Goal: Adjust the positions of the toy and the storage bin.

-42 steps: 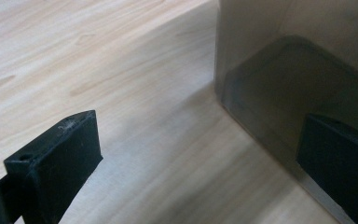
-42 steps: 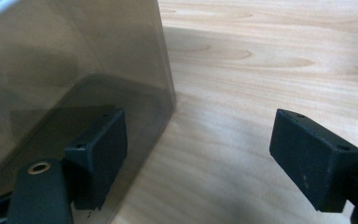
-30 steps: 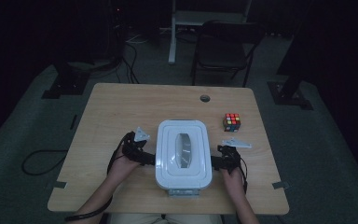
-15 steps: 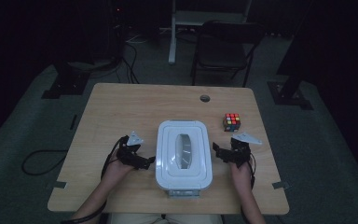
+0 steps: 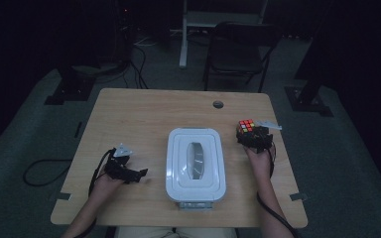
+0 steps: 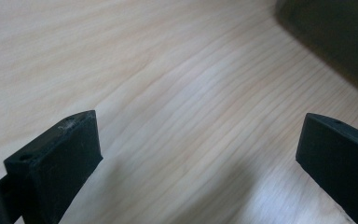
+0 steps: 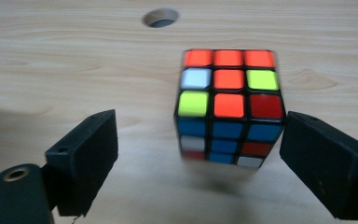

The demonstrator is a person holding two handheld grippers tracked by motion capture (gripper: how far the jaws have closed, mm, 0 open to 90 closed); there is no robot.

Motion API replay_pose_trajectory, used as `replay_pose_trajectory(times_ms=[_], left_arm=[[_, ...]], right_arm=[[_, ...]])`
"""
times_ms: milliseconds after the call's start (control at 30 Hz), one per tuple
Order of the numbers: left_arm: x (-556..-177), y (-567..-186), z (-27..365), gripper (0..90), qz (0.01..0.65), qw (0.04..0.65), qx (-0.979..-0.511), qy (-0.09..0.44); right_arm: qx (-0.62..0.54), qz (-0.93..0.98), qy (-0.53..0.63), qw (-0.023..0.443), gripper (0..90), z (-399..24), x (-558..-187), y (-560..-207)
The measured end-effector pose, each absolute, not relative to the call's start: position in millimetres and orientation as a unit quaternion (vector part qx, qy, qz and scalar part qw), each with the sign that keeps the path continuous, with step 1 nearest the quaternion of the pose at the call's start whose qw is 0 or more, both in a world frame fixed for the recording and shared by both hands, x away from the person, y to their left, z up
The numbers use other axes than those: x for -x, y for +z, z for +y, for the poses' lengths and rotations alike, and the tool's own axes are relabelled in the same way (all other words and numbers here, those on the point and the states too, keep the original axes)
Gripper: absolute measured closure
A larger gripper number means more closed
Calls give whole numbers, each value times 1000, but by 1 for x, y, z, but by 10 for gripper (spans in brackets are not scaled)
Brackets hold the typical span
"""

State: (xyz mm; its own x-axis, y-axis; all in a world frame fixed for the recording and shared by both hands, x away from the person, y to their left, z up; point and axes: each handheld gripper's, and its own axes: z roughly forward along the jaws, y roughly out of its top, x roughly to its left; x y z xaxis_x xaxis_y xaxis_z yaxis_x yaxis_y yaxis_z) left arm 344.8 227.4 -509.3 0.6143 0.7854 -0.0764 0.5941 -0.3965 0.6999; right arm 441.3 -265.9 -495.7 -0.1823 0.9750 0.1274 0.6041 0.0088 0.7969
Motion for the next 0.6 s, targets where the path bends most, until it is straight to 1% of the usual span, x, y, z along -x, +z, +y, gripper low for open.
replay_pose_trajectory(times_ms=[133,167,267,400,533,600], left_arm=[[-343,-511,235,6,421,359,-821,137],[-342,-510,238,6,420,356,-822,142],[-339,-511,247,6,423,349,-823,150],[-333,-514,263,6,443,356,-809,149],[-330,-518,273,6,459,351,-802,151],[-329,-519,276,6,465,352,-798,149]], right_arm=[[-593,670,376,243,112,-267,-448,-497],[-591,679,359,246,112,-267,-457,-499],[-592,680,355,245,112,-270,-461,-499],[-599,676,359,238,112,-275,-465,-498],[-606,670,361,231,111,-268,-471,-501],[-613,665,357,234,111,-264,-475,-502]])
